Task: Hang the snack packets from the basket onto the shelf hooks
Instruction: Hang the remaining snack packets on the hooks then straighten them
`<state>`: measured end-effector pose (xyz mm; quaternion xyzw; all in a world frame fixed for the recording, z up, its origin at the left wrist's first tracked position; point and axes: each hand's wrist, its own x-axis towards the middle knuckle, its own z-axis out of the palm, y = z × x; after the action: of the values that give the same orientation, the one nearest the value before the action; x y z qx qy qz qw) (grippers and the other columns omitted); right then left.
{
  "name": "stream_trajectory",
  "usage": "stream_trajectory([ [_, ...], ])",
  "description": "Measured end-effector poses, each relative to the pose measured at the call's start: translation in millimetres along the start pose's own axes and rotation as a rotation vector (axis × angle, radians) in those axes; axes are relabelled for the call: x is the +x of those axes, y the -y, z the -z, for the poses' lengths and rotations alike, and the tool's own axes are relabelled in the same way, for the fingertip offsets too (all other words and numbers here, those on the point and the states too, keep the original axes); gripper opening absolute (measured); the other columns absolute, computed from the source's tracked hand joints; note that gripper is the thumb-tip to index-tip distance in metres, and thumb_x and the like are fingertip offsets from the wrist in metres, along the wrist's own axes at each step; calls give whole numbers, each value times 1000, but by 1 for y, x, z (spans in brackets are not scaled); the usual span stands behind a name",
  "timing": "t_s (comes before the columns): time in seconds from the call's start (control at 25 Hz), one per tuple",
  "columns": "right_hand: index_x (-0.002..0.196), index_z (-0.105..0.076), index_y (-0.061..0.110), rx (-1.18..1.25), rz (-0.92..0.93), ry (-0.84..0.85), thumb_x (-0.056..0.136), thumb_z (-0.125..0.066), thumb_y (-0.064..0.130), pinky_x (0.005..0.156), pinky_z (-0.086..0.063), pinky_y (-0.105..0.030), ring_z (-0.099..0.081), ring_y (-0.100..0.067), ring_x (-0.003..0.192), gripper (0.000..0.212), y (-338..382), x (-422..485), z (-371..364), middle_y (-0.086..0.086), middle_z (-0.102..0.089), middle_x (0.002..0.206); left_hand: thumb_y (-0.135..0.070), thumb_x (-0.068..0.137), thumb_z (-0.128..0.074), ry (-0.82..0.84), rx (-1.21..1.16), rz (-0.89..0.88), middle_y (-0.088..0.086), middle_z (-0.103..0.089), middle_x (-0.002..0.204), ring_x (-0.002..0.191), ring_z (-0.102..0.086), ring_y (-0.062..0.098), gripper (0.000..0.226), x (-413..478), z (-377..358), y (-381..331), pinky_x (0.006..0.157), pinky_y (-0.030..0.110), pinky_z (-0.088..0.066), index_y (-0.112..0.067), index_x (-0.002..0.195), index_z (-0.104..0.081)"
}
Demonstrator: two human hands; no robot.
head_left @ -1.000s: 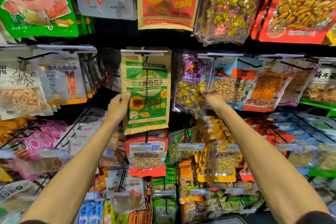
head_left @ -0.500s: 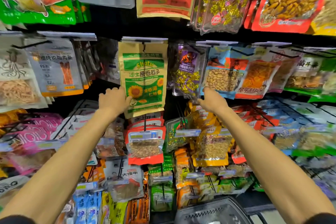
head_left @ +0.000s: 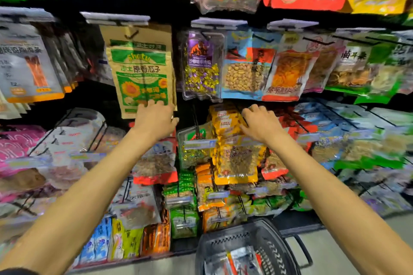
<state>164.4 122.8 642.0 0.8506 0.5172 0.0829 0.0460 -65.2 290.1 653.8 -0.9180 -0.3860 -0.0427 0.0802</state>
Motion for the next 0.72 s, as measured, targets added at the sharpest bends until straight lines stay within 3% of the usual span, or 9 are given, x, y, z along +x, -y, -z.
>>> stream_trajectory([
  [0.24,142,-40,12,65,102,57,96,-51,41,94,-42,-47,-45,-37,124,56,-71,-29,-46,-16,-47,133,-47,94,-49,-32,-90,43,12,-64,110,112,-55,35,38,-20,-36,-103,86,46,-46,-18,116,-59],
  [0.48,132,-49,7,141,214,49,96,-52,37,93,-42,-49,-49,-38,119,46,-131,-59,-101,-17,-52,125,-44,94,-52,42,-126,163,18,-63,116,113,-56,38,42,-51,-83,-185,88,49,-46,-16,125,-57],
  [0.72,138,-44,12,222,238,279,99,-48,34,100,-40,-45,-40,-32,129,45,-147,-89,-176,-11,-45,137,-40,96,-51,207,-210,195,15,-62,114,111,-53,38,38,-91,-139,-238,86,50,-45,-15,124,-56],
])
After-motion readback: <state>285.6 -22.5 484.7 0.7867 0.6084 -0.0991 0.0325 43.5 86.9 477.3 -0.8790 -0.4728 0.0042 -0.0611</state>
